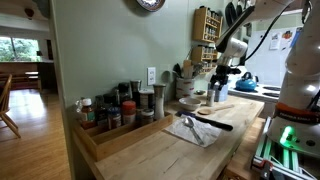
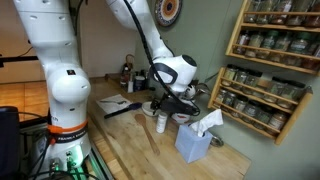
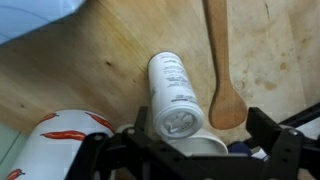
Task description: Pick up the salt shaker and put it inside the bowl
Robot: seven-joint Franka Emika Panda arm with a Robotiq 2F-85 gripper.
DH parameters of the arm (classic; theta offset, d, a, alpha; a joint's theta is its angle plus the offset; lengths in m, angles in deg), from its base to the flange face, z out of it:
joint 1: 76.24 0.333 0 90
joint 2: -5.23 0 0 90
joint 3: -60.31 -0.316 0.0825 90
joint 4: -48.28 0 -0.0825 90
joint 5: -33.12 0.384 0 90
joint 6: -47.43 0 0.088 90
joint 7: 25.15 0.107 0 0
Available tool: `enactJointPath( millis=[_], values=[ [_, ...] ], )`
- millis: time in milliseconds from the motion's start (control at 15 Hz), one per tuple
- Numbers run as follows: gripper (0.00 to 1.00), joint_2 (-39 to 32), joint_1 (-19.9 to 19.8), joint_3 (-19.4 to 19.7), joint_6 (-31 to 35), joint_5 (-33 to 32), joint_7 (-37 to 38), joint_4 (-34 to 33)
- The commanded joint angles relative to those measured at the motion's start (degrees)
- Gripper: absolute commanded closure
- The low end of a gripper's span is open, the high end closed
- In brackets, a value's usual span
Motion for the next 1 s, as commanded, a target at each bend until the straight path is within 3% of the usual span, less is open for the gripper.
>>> enactJointPath(
  millis=[0,467,533,933],
  values=[
    [0.0,-5.43,-1.76,-1.28,0.97,3.99,-3.77,-3.25],
    [0.0,-10.58,-6.32,-2.73,-4.83,8.41,-15.54,-6.83],
    [0.0,-8.72,-6.48,-4.28,-1.27,5.53,-10.96,-4.88],
    [0.0,-9.72,-7.49,-5.07,-2.8,6.59,-14.64,-5.91]
  ],
)
